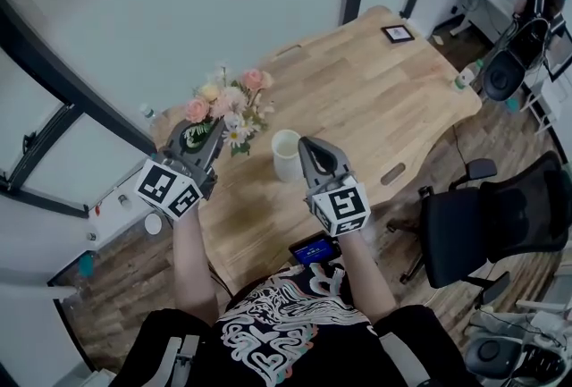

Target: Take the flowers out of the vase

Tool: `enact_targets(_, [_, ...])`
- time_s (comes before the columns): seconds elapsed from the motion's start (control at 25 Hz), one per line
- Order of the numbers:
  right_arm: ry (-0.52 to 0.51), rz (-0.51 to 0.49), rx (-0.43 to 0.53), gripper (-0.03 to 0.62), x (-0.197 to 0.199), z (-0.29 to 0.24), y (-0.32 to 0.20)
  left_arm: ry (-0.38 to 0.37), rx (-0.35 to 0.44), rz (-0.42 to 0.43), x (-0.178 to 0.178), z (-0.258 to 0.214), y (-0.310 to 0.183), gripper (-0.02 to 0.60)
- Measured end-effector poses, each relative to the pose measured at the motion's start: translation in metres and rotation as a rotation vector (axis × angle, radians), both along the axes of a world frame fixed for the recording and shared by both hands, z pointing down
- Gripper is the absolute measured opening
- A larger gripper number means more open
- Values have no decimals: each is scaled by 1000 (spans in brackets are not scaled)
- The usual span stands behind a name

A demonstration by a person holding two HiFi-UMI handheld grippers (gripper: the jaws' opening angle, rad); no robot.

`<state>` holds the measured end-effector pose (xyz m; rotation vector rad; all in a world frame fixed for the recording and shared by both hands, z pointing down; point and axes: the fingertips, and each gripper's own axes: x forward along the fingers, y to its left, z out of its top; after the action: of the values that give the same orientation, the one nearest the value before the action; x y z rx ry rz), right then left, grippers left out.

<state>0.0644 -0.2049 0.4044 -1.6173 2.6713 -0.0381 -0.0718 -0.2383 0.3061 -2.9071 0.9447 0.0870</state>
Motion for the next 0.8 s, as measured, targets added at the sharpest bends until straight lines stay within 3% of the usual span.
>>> enact_targets(0.28, [22, -24, -38, 5, -3, 12, -7, -29, -66, -46, -15, 37, -5, 57])
enact_targets(0.8, [44, -10, -87, 5, 4, 34, -11, -9, -214, -74, -23, 98, 2, 57])
